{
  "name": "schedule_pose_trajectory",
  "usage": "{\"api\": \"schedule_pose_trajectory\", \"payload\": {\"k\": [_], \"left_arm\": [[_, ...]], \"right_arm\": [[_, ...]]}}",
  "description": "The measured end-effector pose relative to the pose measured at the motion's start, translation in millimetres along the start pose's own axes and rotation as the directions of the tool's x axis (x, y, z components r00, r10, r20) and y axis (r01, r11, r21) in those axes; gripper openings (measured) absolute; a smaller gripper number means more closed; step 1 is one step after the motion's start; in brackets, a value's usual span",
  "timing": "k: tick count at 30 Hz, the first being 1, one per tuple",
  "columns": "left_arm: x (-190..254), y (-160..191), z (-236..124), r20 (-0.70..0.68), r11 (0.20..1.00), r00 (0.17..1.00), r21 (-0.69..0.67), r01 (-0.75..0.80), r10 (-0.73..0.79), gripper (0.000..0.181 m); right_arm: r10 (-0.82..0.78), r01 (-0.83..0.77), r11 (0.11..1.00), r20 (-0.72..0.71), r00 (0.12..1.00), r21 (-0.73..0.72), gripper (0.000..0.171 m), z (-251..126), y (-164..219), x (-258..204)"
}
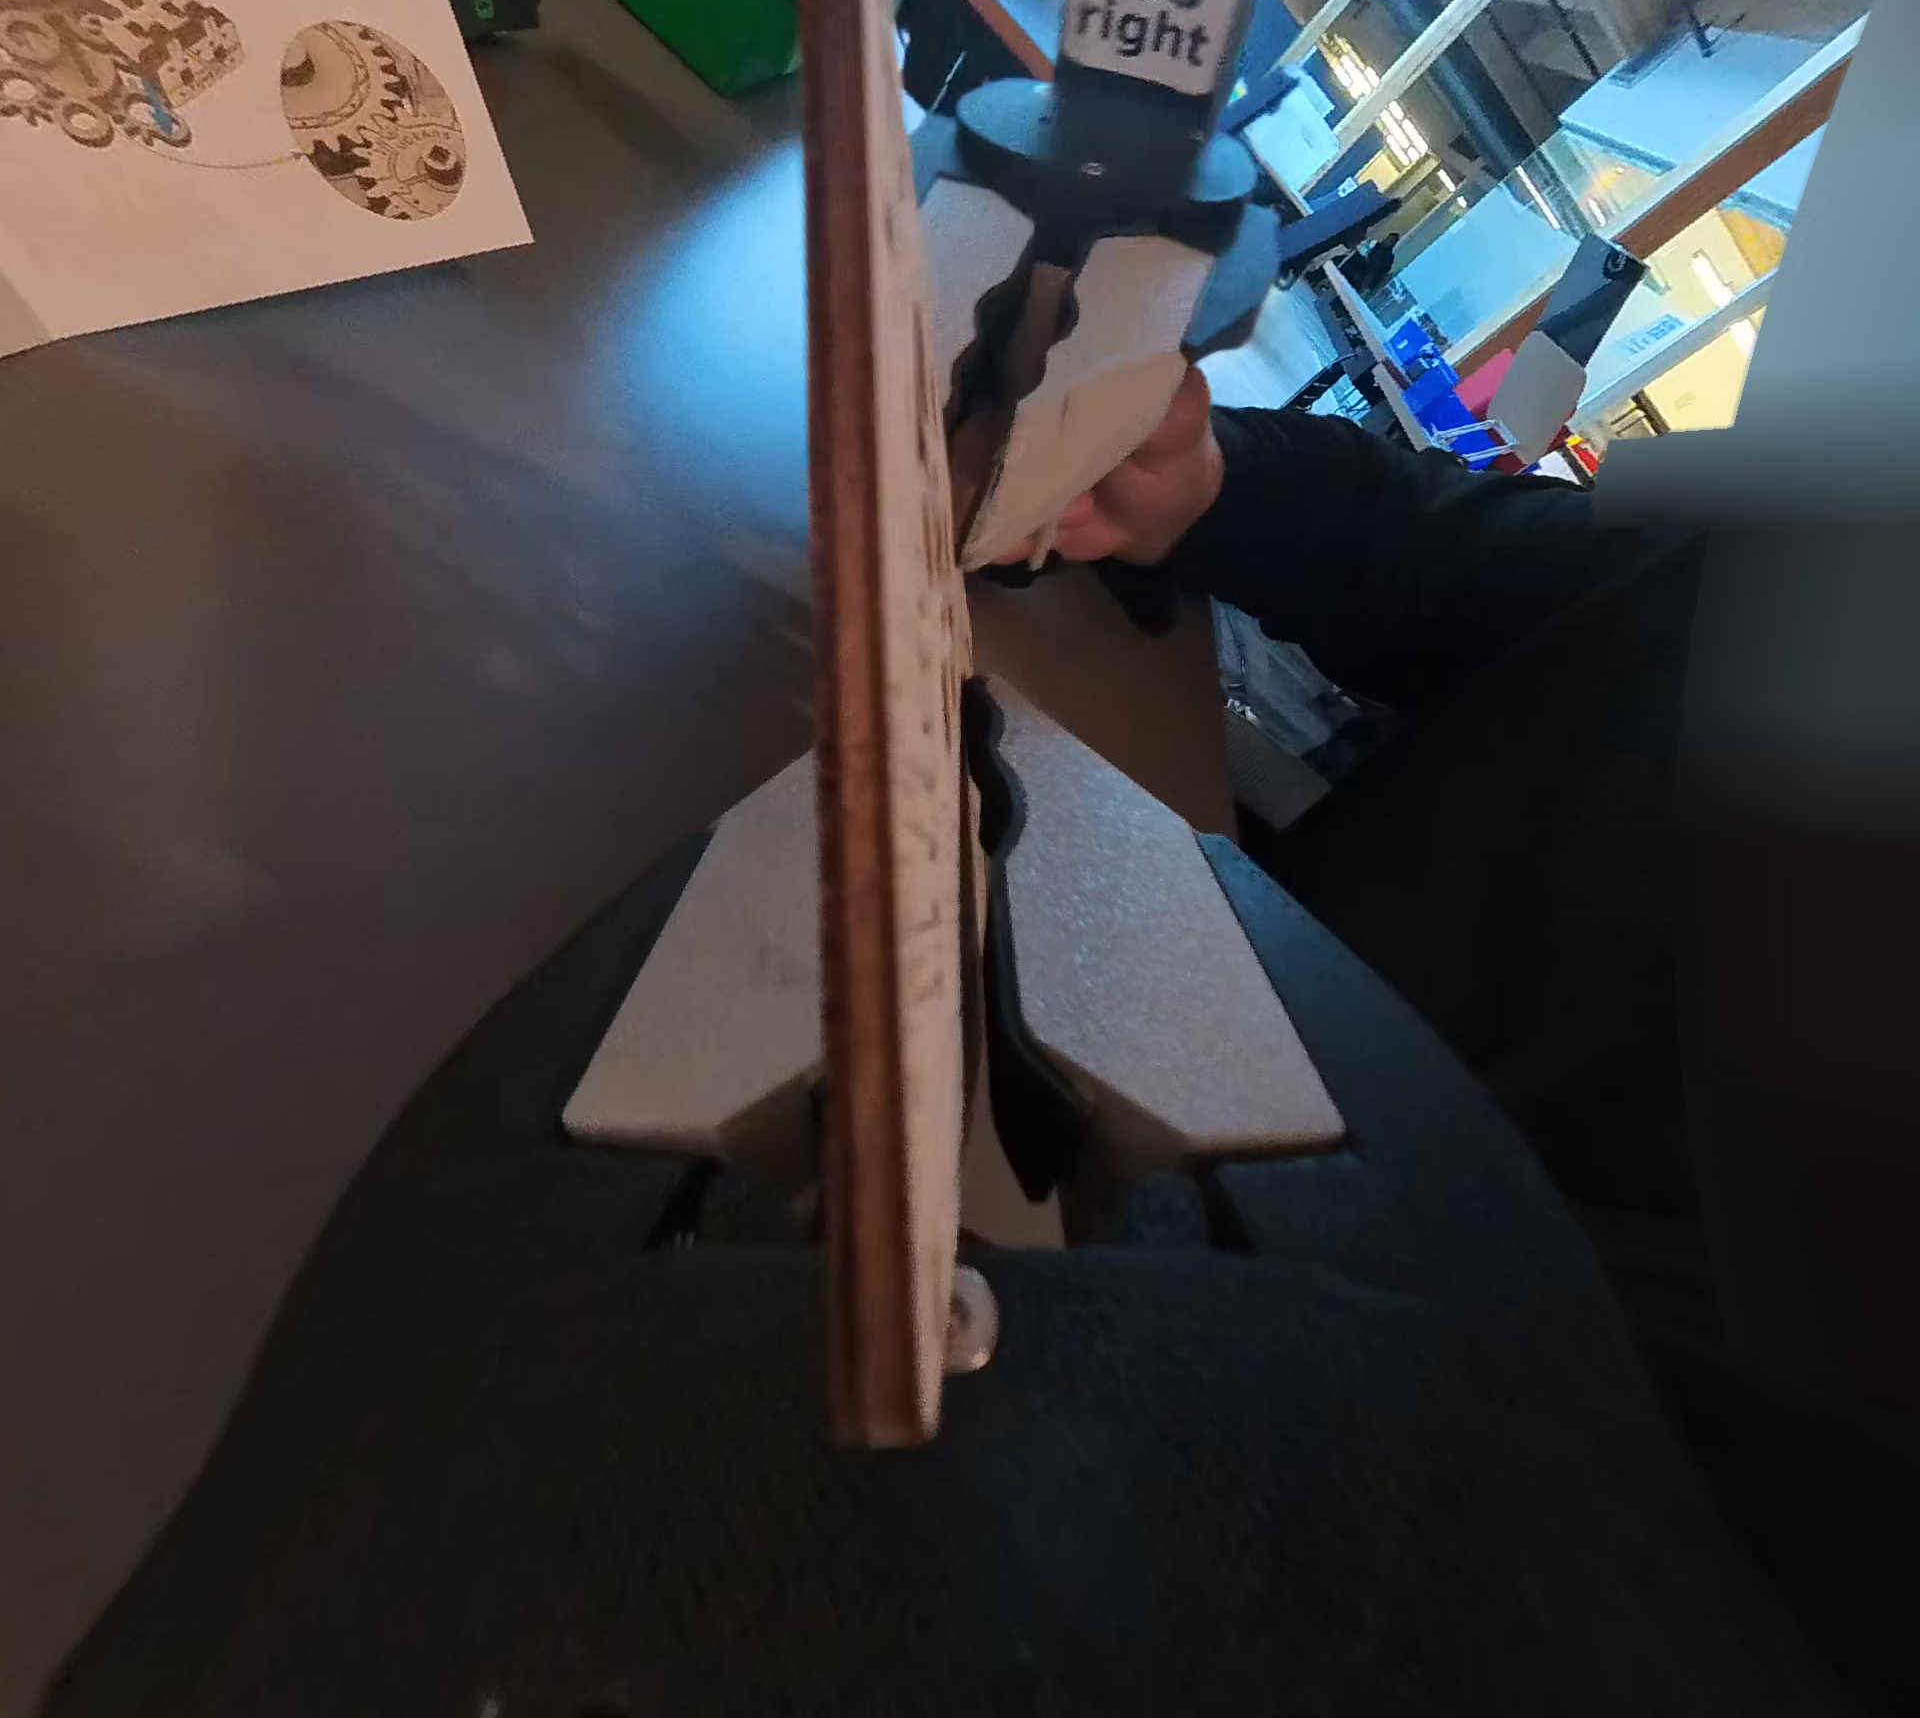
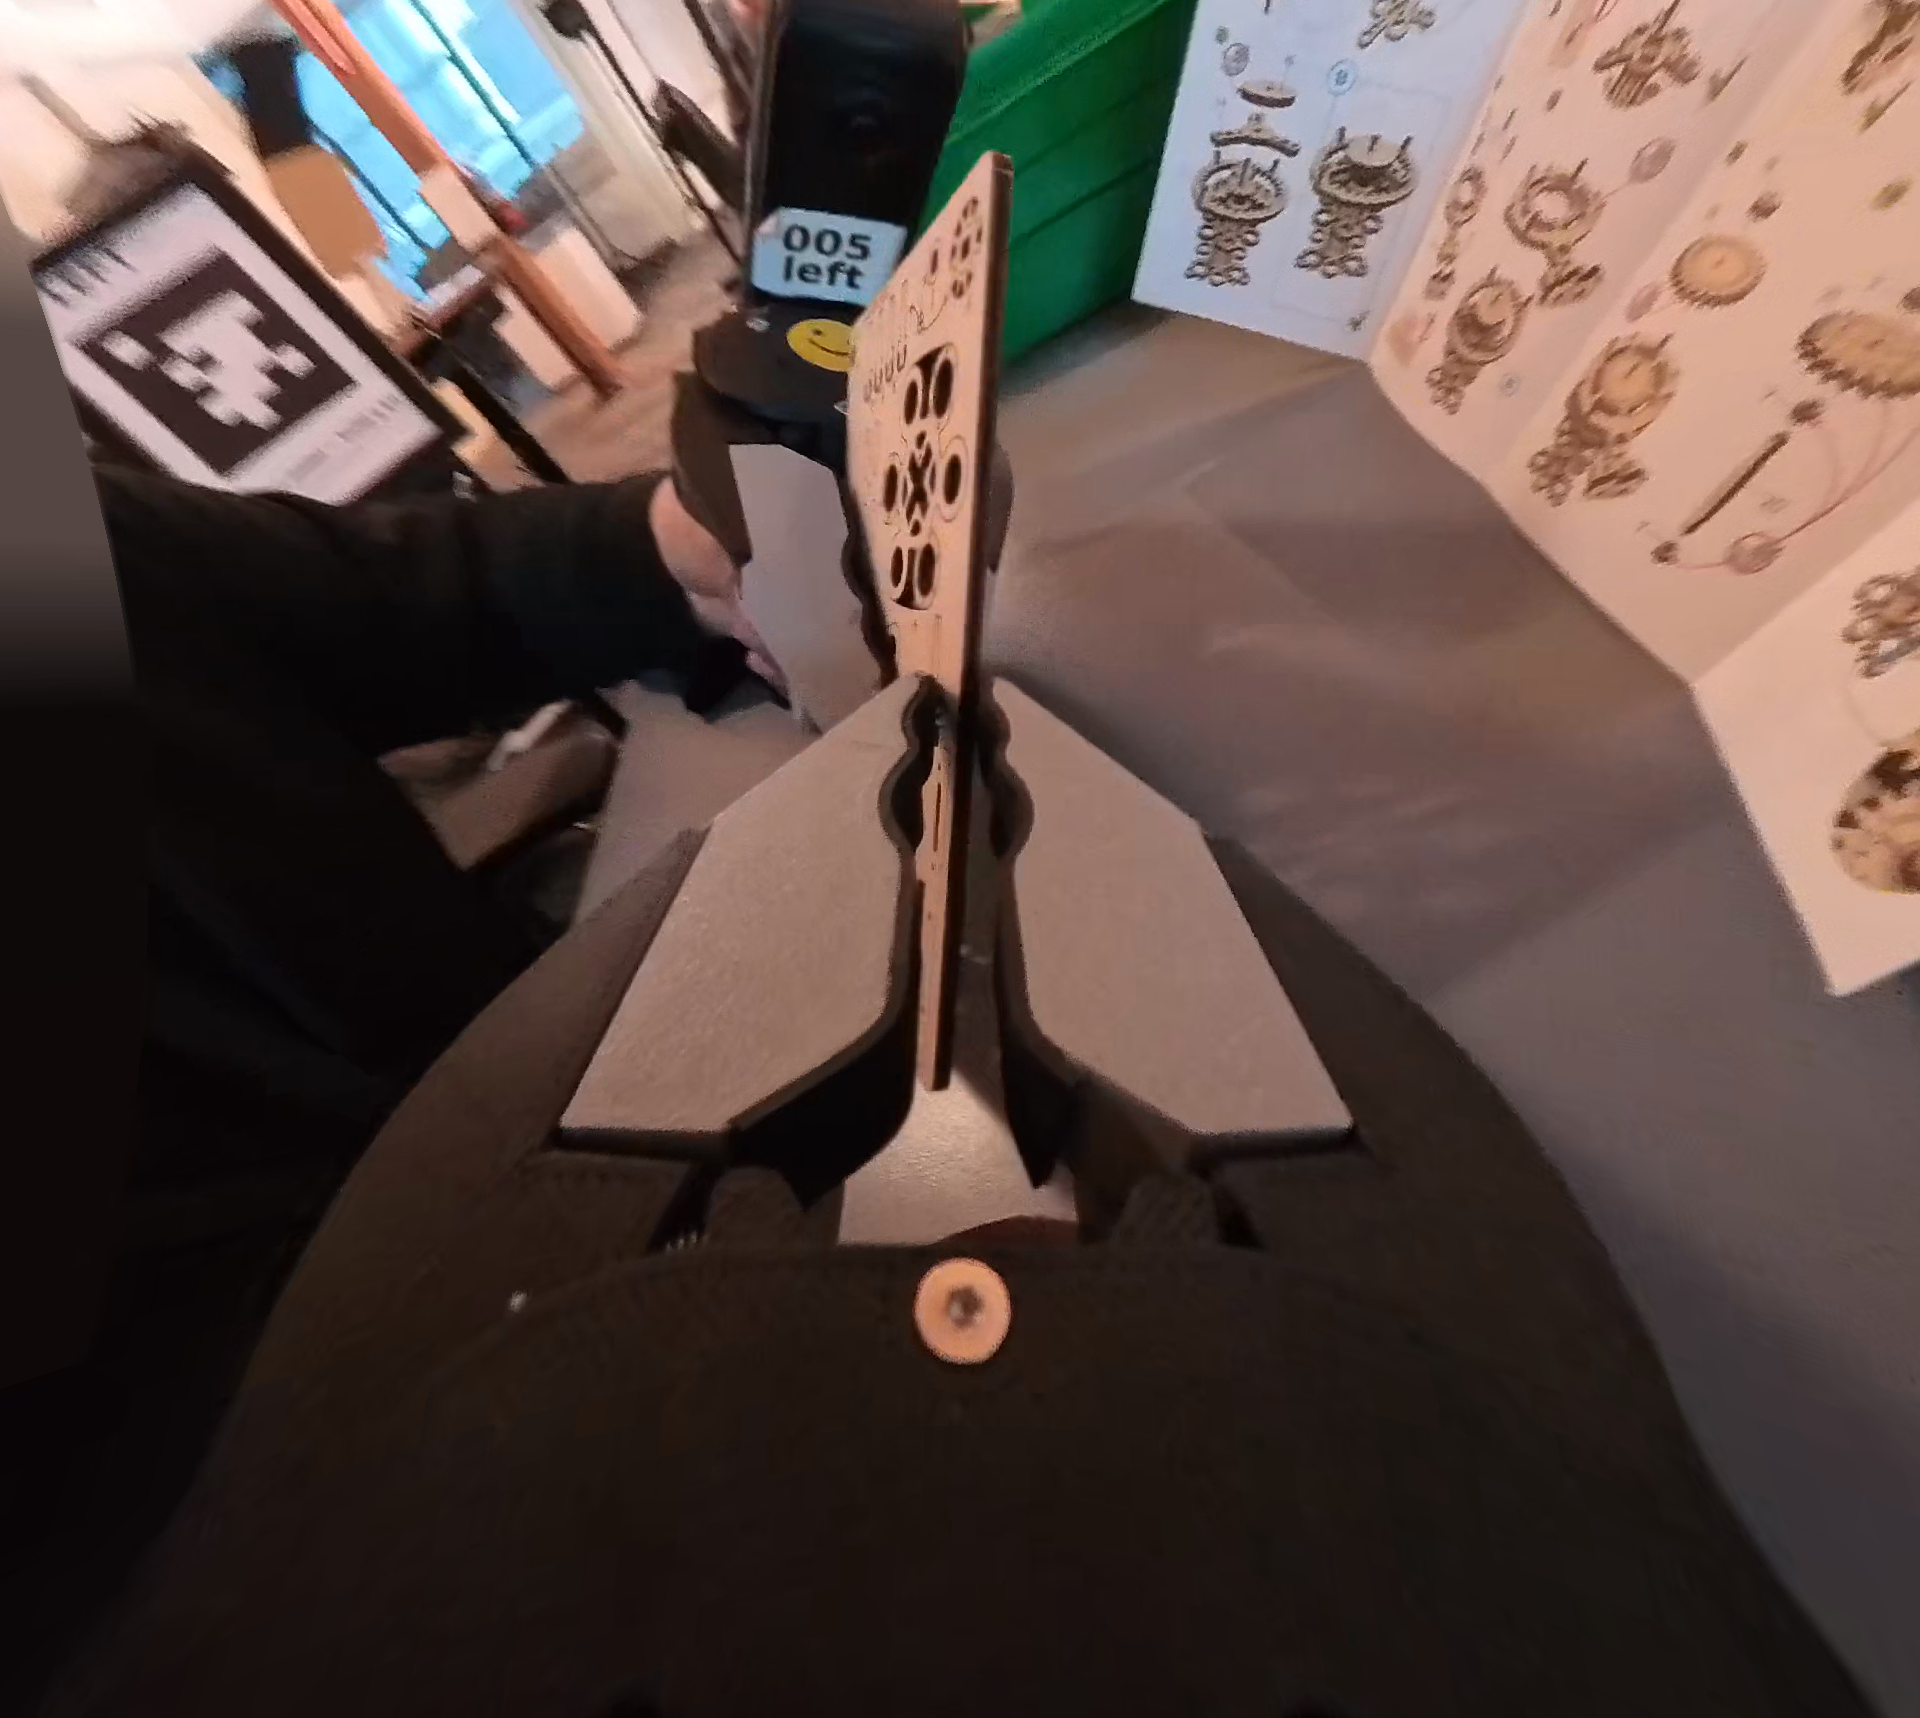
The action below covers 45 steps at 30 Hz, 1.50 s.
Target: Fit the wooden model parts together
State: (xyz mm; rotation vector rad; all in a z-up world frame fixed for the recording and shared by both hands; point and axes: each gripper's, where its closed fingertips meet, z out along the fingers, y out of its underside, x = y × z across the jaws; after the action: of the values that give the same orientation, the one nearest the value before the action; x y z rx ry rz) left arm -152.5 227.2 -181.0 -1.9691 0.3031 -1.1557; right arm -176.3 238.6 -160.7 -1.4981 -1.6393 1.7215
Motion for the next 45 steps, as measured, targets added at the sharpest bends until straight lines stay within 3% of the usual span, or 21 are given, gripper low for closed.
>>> {"api": "schedule_pose_trajectory", "payload": {"k": [5, 19, 23, 29, 45], "left_arm": [[0.0, 1.4, -0.1, 0.003, 1.000, 1.000, -0.008, -0.003, 0.003, 0.001], [-6.0, 3.3, -0.9, 0.037, 1.000, 0.999, -0.014, 0.020, -0.019, 0.001], [-6.6, 2.6, -1.1, 0.032, 1.000, 0.999, -0.010, 0.028, -0.028, 0.001], [-3.2, 0.8, -1.1, -0.002, 1.000, 1.000, -0.002, 0.029, -0.029, 0.000], [-5.5, 2.9, -0.4, 0.037, 1.000, 0.999, -0.013, 0.005, -0.005, 0.001]], "right_arm": [[-0.126, 0.119, 0.990, -0.103, 0.987, -0.070, 0.005, 0.7, 2.2, 1.2], [-0.117, 0.102, 0.991, -0.201, 0.972, -0.084, 0.005, 3.5, 5.8, 7.3], [-0.098, 0.086, 0.994, -0.196, 0.976, -0.069, 0.005, 3.8, 4.9, 7.8], [0.047, -0.047, 0.999, -0.032, 0.998, -0.010, 0.004, 1.3, 2.0, 3.0], [-0.027, 0.020, 0.998, -0.105, 0.994, -0.067, 0.004, 0.2, 8.0, 6.7]]}}
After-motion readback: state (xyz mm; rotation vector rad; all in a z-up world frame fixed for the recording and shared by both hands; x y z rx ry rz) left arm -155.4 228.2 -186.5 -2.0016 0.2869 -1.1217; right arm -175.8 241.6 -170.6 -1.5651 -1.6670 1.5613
